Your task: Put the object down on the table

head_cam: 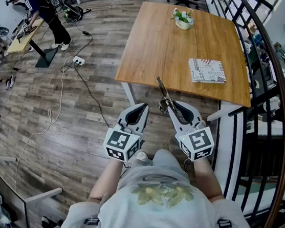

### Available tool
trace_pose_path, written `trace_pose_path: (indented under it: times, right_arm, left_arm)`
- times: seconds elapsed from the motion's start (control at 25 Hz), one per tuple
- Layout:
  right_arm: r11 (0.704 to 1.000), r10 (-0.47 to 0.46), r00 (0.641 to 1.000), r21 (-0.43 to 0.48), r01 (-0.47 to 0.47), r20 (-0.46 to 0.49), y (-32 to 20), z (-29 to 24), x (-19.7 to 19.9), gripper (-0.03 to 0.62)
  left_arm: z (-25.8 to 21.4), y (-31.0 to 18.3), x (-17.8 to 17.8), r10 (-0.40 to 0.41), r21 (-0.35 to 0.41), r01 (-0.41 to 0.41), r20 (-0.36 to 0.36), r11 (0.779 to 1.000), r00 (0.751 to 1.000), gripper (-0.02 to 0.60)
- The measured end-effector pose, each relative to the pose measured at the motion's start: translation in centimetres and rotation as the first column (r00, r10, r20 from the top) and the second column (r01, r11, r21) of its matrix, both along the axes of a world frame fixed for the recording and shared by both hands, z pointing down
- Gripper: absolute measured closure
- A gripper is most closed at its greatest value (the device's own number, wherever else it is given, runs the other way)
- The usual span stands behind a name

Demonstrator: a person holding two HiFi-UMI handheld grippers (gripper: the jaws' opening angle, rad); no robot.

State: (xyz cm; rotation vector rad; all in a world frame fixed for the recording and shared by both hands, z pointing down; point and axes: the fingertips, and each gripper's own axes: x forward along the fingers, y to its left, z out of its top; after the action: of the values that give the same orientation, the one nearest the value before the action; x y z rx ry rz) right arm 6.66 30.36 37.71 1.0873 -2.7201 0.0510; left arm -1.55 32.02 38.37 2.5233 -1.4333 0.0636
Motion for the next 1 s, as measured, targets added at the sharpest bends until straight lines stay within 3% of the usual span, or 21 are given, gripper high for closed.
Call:
trace_pose_path:
  times: [0.4,1.0]
  right_arm:
    - [1.0,0.006,1.0,0.012,-0.006,-0.029,-3.0,0.0,-0.8,0.519]
    - [1.0,-0.004,0.999,-0.002,0.004,-0.053,-16.6,0.7,-1.4,0.523]
  left_arm:
    - [1.6,-3.2,-2.0,-0.022,-0.007,0.022,0.002,1.0,1.0,0.569]
    - [0.4,-17.3,-3.5,-0.043,0.002,0.043,0.026,0.999,0.999,0.569]
